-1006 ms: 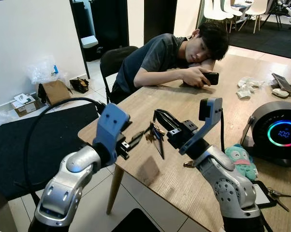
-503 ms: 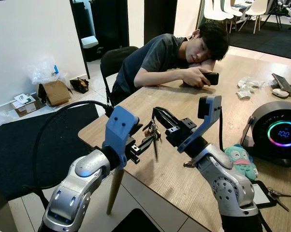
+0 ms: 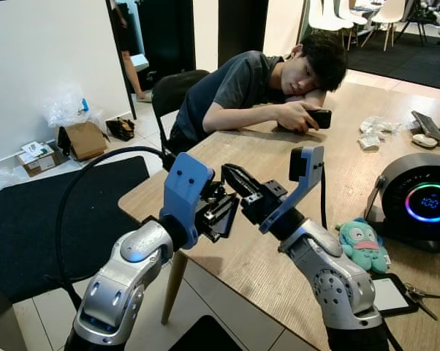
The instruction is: Hang keys on a hook
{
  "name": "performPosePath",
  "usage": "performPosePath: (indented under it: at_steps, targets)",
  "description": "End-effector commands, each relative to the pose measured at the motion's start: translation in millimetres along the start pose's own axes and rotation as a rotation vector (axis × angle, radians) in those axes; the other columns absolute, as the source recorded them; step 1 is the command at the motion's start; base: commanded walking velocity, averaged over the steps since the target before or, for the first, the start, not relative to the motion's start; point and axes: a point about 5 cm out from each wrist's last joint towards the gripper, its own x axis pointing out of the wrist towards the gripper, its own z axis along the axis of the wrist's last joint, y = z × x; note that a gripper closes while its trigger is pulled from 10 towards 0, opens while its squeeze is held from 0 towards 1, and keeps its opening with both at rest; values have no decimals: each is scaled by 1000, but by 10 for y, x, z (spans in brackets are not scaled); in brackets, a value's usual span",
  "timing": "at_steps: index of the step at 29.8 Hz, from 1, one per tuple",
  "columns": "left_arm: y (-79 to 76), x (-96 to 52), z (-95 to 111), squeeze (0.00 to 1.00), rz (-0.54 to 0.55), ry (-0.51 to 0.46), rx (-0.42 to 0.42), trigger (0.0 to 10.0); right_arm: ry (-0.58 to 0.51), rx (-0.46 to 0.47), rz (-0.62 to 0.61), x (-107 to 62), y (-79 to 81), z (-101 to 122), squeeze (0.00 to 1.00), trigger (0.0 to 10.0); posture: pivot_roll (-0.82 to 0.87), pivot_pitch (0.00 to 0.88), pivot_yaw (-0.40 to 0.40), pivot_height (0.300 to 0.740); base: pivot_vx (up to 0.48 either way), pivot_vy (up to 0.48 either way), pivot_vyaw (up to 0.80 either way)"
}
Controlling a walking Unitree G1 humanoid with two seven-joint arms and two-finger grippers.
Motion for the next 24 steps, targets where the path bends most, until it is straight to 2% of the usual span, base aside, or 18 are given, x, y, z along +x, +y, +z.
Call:
performPosePath:
  at_steps: [1,2,5,6,16,21,24]
  targets:
    - [-32,33,-28,0,-11,11,-11,7373,6,7,14,24,32,-27,0,10000,59,145,46,740,0,0,0]
    - [-28,36,-38,0,-5,16,-6,7059,5,9,16,27,37,-27,0,10000,59,145,46,740,0,0,0]
    - [-24,39,-49,0,0,22,0,7137,4,9,18,30,42,-27,0,10000,59,144,46,740,0,0,0]
    - [-15,47,-73,0,15,33,8,10000,2,10,23,36,56,-22,0,10000,58,144,45,740,0,0,0]
    - [-24,50,-91,0,15,42,8,10000,4,10,28,38,65,-26,0,10000,59,143,44,740,0,0,0]
    - [-32,-43,-248,0,9,114,52,10000,19,1,18,-3,49,-54,0,10000,59,142,46,740,0,0,0]
    - [-19,-67,-269,0,19,122,51,10000,32,-6,8,-31,31,-77,0,10000,60,142,44,740,0,0,0]
